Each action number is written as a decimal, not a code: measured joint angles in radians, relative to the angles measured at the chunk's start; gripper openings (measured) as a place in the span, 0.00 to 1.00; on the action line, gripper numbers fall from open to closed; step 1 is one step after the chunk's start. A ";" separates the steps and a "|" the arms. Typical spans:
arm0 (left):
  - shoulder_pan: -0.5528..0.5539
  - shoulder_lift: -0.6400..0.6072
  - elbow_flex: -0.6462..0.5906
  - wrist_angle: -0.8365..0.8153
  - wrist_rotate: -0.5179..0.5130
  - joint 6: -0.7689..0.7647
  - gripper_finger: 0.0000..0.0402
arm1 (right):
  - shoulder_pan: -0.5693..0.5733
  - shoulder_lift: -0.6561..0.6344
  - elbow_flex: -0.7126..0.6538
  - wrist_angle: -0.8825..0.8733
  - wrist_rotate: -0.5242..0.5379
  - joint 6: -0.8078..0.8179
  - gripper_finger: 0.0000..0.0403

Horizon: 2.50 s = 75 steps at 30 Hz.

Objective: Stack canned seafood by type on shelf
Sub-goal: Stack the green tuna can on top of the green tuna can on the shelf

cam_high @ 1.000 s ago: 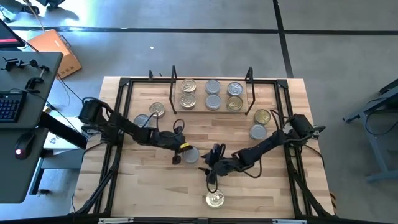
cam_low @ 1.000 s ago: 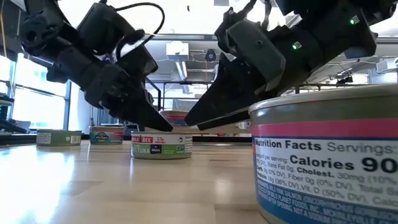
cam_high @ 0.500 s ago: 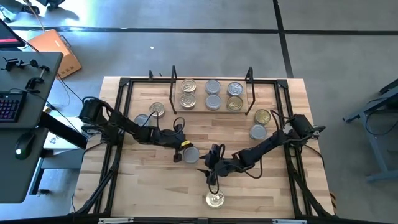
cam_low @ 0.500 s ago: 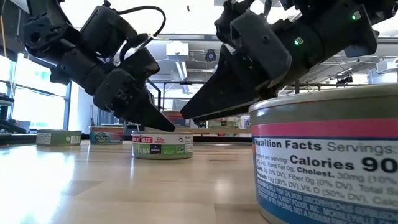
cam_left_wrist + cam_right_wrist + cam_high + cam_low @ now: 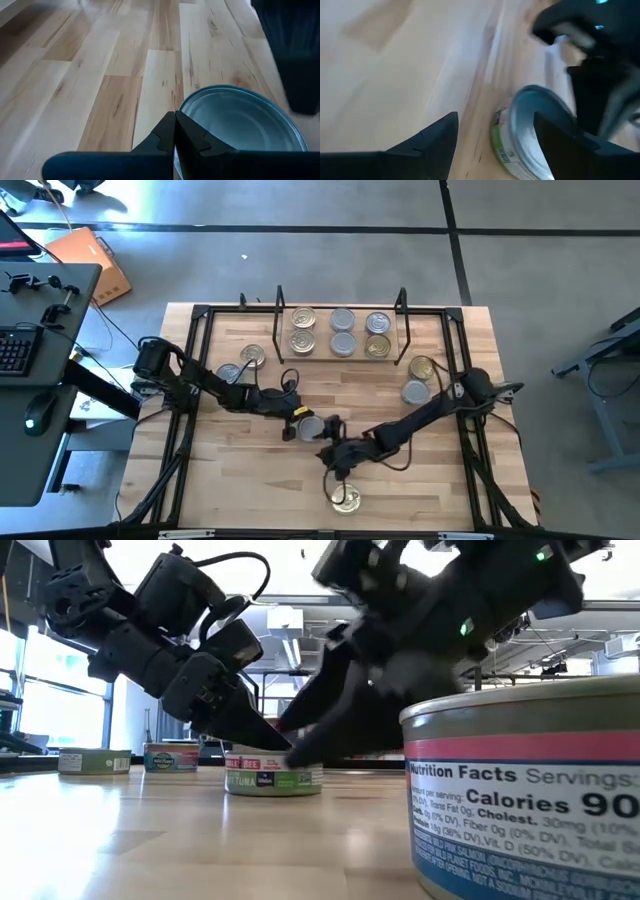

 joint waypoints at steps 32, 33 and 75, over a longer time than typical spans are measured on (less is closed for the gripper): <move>0.028 0.009 -0.008 -0.030 0.045 -0.007 0.00 | -0.082 0.060 0.174 -0.234 0.053 0.031 0.29; 0.028 0.008 -0.008 -0.030 0.045 -0.007 0.00 | -0.080 0.060 0.174 -0.234 0.055 0.031 0.29; -0.277 -0.192 -0.006 -0.164 -0.145 0.046 0.00 | -0.837 -0.230 0.173 -0.489 -0.017 -0.332 0.29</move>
